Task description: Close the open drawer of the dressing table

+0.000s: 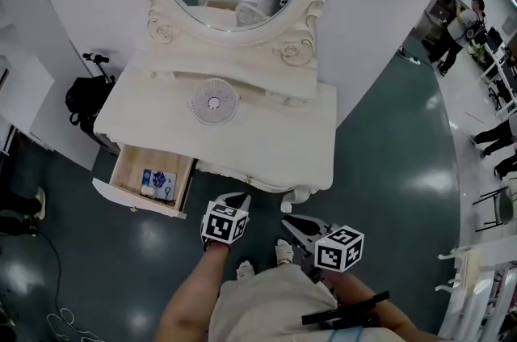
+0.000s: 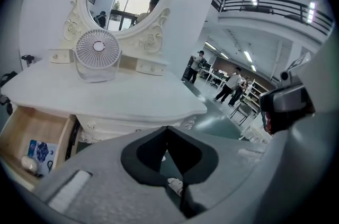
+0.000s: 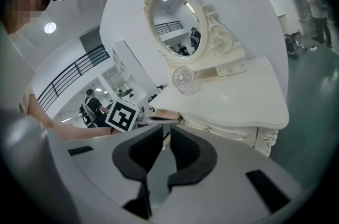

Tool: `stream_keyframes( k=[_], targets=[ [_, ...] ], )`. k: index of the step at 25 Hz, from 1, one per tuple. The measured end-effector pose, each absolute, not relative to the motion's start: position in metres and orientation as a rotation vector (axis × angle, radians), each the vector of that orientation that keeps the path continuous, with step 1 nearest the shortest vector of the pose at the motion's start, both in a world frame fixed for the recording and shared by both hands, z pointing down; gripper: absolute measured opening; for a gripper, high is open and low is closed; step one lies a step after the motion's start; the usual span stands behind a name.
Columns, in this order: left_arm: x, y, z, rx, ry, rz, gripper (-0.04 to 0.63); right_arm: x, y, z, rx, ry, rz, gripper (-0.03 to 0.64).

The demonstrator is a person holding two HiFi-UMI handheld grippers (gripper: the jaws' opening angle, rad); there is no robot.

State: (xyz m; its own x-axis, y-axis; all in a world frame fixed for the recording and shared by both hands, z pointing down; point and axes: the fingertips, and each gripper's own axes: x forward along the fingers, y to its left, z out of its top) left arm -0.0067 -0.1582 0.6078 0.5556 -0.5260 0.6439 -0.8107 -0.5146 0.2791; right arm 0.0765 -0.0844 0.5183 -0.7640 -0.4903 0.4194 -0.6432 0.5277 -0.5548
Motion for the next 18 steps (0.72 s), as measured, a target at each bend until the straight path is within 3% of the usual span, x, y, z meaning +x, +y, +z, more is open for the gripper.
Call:
stream_keyframes(
  k=[18],
  targets=[
    [-0.019,-0.086,0.545,2.248,-1.137,0.493,0.009,0.062,-0.053,0.496,0.920,-2.626,1.023,0.044]
  ],
)
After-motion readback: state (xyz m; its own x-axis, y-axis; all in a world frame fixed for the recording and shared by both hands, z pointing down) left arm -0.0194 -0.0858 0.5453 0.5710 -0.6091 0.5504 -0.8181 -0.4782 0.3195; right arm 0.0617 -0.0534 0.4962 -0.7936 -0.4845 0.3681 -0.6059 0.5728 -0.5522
